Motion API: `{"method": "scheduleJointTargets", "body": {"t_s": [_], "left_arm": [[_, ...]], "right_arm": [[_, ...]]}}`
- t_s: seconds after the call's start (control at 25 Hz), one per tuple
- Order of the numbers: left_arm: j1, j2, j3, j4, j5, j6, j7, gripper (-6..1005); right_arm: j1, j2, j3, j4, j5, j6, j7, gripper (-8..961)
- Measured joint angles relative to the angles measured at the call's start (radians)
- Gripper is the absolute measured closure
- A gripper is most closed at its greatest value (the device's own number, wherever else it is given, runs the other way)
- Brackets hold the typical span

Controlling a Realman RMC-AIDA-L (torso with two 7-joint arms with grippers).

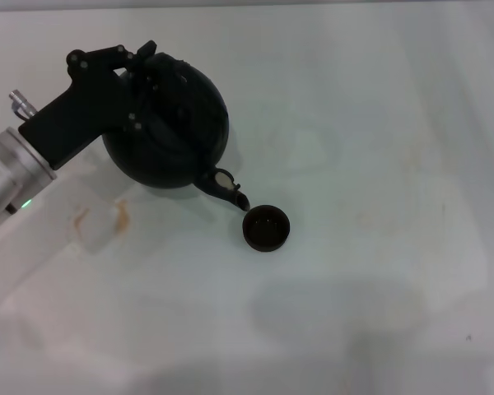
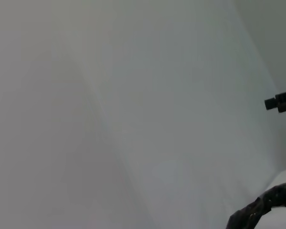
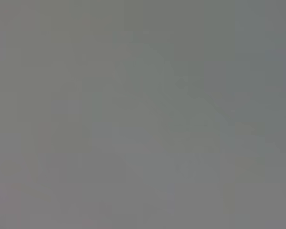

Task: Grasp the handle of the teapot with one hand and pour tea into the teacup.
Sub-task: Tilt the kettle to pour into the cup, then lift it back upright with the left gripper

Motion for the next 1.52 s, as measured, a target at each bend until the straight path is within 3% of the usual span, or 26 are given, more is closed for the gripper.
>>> {"method": "scheduleJointTargets", "body": {"t_s": [0.92, 1.52], "left_arm": [[-0.042, -0.006, 0.0, -0.028, 0.004, -0.022, 0.148, 874], [-0.05, -0.006, 0.0, -0.031, 0.023, -0.021, 0.152, 878]], "right_arm": [[0.002, 0.002, -0.001, 0.01, -0.001, 0.0, 0.038, 139], [0.009, 0.002, 0.001, 0.018, -0.001, -0.001, 0.059, 140]]}}
